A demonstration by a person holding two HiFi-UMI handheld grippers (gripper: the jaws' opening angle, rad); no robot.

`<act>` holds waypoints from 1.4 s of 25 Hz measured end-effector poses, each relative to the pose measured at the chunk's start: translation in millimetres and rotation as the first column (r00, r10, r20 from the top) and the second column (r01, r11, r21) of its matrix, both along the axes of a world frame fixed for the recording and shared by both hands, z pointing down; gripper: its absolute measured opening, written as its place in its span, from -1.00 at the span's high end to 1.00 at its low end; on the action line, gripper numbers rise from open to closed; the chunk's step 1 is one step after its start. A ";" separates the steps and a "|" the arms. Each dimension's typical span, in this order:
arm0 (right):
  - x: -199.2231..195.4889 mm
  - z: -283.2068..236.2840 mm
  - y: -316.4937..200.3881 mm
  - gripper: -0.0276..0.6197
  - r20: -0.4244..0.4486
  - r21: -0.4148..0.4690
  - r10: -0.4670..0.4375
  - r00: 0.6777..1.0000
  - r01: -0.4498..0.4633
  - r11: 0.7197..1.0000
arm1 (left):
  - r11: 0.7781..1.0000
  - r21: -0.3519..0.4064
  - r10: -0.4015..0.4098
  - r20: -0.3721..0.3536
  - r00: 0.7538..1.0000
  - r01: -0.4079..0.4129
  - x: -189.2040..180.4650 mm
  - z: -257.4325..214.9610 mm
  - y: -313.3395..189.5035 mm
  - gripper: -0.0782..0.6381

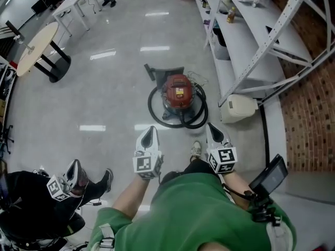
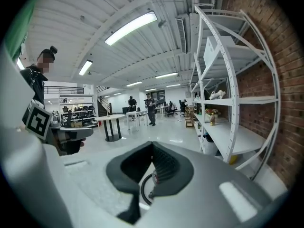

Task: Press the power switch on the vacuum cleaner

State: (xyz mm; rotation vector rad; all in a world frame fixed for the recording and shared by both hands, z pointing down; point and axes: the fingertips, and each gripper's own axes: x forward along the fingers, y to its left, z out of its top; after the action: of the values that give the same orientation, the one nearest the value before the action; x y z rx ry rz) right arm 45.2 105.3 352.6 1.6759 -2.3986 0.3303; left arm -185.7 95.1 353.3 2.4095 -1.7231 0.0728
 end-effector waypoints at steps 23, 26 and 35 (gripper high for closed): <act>65.2 -23.1 37.6 0.91 -0.001 0.011 -0.009 1.000 0.009 1.000 | 1.000 0.011 0.027 0.004 1.000 -0.027 66.3 -23.2 25.4 0.76; 70.1 -21.5 44.8 0.91 0.003 0.005 -0.005 1.000 0.005 1.000 | 0.999 0.025 0.031 0.022 0.999 -0.032 73.5 -22.9 29.1 0.76; 83.4 -25.0 62.2 0.91 0.006 0.008 -0.012 1.000 0.012 1.000 | 0.999 0.002 0.053 0.006 0.999 -0.053 98.6 -29.7 44.4 0.76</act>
State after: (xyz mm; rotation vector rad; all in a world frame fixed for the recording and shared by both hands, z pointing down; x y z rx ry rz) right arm 128.5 167.5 327.6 1.6656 -2.4163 0.3248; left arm -87.1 139.5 323.5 2.4586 -1.6631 0.0854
